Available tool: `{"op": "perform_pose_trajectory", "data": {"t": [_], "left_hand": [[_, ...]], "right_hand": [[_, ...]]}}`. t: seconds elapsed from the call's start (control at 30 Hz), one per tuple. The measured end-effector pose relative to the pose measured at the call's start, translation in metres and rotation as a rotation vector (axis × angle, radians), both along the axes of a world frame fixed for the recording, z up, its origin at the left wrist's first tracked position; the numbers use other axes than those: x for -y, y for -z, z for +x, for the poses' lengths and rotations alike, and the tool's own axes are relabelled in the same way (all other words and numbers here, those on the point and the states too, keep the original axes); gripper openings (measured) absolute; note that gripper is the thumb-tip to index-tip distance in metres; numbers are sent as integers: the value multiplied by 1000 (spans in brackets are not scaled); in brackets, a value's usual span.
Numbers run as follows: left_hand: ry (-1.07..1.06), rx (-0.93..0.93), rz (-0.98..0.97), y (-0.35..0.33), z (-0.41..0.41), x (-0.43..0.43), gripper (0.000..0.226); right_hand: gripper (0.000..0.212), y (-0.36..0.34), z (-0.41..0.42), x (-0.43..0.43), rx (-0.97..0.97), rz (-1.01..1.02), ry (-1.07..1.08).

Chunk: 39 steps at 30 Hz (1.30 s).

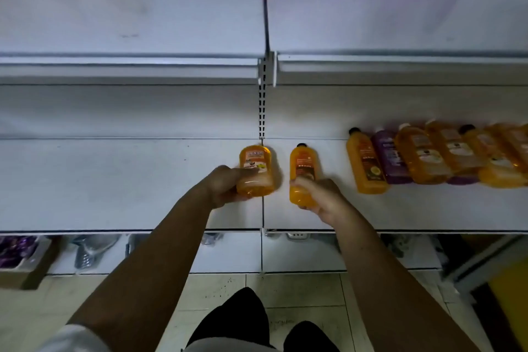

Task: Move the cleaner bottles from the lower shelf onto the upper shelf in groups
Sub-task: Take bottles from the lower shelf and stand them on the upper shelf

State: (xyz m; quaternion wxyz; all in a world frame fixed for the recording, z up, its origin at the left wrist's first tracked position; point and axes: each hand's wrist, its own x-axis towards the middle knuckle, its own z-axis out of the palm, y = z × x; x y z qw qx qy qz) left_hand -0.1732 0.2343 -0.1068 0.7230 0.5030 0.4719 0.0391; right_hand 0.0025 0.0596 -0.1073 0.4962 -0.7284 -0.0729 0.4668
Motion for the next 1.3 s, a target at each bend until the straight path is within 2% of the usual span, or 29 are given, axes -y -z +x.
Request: {"op": "perform_pose_trajectory", "data": {"t": [0.1,0.27,0.4,0.5,0.53,0.63,0.8,0.97,1.2,1.3], "left_hand": [[-51,98,-154,-14,-24,20,49],[-74,208,-200,-60,-66,61,50],[25,284,-166,-99,-80,93,62],[141,305,-57,-126,-71,123,72],[167,304,-21,-133,-65,134,75],[273,329,47,-151,-40,167,90],[489,408,256,-195,16,231,60],[570,551,406,-243,66,284,71],[489,744,495,-310,115,342,83],[484,769,593,-335,137,358,69]], "right_hand": [[42,-15,-14,14,-171,132,85],[44,-49,-42,63,-196,256,52],[82,-81,-59,117,-109,367,-7],[108,-103,-59,161,-21,363,54],[111,-112,-57,176,24,360,99],[105,-141,-55,216,134,371,268],[94,-195,-44,280,354,408,499],[65,-244,-25,346,538,429,556],[58,-304,9,424,703,369,500],[54,-318,25,442,745,377,518]]}}
